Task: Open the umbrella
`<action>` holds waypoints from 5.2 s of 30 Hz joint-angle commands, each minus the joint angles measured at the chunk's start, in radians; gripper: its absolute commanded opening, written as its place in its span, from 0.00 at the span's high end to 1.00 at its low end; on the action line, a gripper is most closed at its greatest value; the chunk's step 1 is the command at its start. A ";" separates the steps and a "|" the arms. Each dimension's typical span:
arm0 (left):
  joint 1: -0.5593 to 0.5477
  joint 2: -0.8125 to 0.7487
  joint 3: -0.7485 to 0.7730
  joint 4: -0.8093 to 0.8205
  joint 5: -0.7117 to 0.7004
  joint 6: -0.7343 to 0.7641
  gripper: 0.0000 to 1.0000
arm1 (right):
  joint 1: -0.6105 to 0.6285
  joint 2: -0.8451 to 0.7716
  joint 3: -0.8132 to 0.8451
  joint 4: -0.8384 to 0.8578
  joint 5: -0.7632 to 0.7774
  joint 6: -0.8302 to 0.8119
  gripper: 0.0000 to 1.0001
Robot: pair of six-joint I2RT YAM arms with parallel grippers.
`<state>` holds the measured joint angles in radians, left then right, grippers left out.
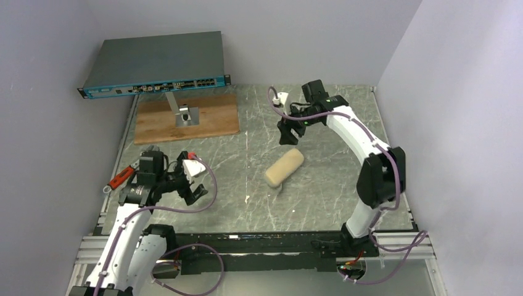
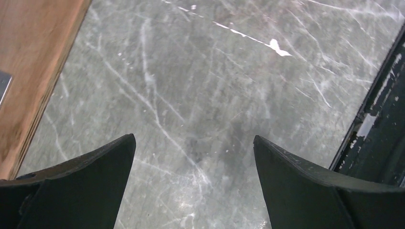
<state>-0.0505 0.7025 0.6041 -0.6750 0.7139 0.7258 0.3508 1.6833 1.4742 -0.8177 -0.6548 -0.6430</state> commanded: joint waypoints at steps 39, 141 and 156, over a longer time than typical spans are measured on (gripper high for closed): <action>-0.159 -0.011 0.043 0.001 -0.115 0.092 0.00 | 0.104 -0.051 -0.234 -0.287 0.142 -1.347 0.00; -0.796 0.841 0.184 0.875 -0.778 -0.845 1.00 | 0.113 -0.101 -0.598 0.239 0.172 0.267 0.70; -0.631 0.805 0.111 0.931 -0.497 -0.772 1.00 | 0.113 -0.130 -0.622 0.213 0.146 0.083 0.77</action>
<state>-0.6899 1.5490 0.7353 0.1837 0.0509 -0.0868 0.4599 1.5604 0.8806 -0.5262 -0.5011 -0.4808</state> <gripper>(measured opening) 0.009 0.640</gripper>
